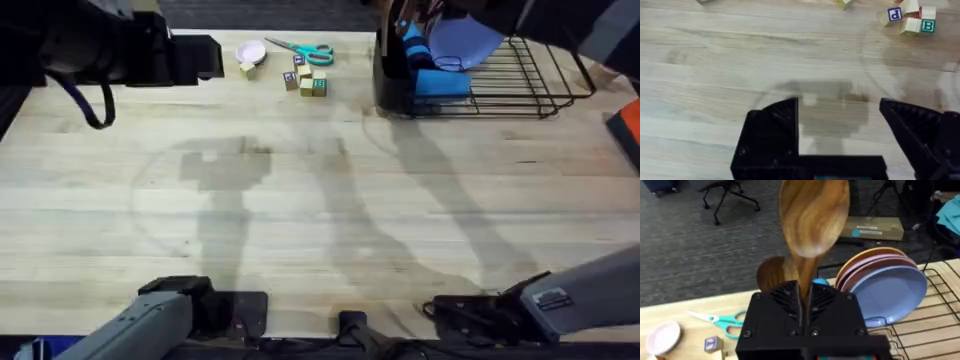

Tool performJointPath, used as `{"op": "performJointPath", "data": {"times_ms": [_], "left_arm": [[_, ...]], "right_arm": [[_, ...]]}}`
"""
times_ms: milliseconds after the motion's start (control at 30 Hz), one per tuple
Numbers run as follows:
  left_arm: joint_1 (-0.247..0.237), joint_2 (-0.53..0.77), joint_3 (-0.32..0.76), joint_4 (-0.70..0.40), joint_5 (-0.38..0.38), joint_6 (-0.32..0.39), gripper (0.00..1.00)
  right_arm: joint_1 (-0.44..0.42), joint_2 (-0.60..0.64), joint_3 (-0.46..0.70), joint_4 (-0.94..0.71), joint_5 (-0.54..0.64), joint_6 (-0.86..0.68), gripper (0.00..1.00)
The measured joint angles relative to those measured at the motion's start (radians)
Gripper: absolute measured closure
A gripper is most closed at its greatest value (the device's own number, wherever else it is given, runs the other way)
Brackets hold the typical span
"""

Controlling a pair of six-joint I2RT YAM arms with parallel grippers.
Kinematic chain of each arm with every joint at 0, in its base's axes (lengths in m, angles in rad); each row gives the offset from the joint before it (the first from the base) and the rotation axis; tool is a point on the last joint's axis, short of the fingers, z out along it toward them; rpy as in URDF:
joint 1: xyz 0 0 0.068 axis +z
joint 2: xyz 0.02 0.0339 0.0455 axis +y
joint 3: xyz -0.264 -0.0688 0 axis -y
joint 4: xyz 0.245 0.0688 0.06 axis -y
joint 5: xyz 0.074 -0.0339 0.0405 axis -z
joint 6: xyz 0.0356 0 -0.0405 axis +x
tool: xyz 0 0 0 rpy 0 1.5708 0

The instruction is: Pick up the spoon on the table one by one and put them onto the rack

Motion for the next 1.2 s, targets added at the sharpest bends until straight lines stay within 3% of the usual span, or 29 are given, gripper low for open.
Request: {"op": "performJointPath", "data": {"times_ms": [367, 1200], "left_arm": [[0.000, 0.000, 0.000, 0.000, 0.000, 0.000, 0.007], [0.000, 0.000, 0.000, 0.000, 0.000, 0.000, 0.008]], "right_arm": [[0.033, 0.000, -0.167, 0.027, 0.000, 0.014, 0.967], [0.032, 0.000, -0.298, 0.067, 0.000, 0.016, 0.967]]}}
